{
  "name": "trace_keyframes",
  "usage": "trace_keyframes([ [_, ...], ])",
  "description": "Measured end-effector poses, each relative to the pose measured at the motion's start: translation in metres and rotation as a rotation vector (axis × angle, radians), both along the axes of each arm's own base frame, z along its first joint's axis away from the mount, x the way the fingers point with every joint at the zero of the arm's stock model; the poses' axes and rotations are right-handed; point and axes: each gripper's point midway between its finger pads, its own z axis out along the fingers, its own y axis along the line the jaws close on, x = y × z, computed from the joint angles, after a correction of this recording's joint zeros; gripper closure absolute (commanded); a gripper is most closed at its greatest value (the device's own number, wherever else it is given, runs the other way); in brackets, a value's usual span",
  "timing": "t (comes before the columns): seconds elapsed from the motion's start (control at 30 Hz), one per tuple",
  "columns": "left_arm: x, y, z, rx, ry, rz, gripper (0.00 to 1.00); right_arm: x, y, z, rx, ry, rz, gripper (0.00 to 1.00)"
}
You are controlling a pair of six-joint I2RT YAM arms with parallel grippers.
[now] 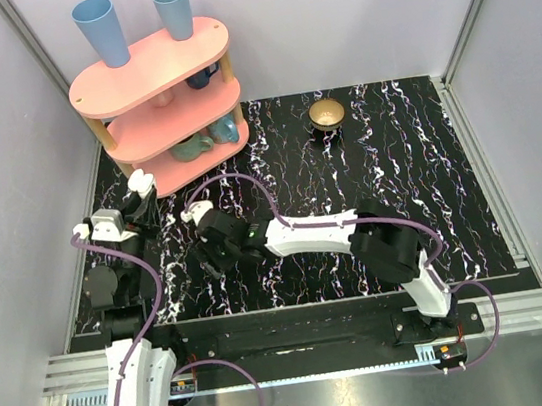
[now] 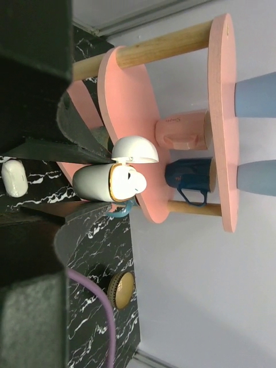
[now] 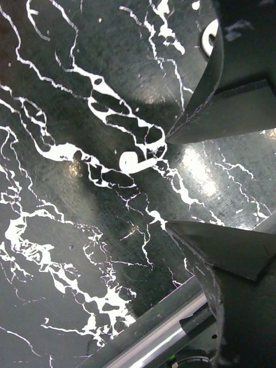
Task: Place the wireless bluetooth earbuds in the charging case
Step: Pick up the left earbud from the center of the board.
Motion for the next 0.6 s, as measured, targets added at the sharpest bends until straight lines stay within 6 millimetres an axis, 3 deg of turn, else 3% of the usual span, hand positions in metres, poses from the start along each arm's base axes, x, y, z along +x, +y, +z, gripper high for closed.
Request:
trace_keyframes([
  [0.3,0.0,0.011,0.002,0.015,0.009,0.067,1.0,-0.006,0.01,-0.024,-0.068,-0.061,0.114,0.37],
  [0.6,0.001,0.011,-0.001,0.022,0.018,0.072,1.0,0.0,0.014,-0.036,-0.122,-0.144,0.232,0.36],
])
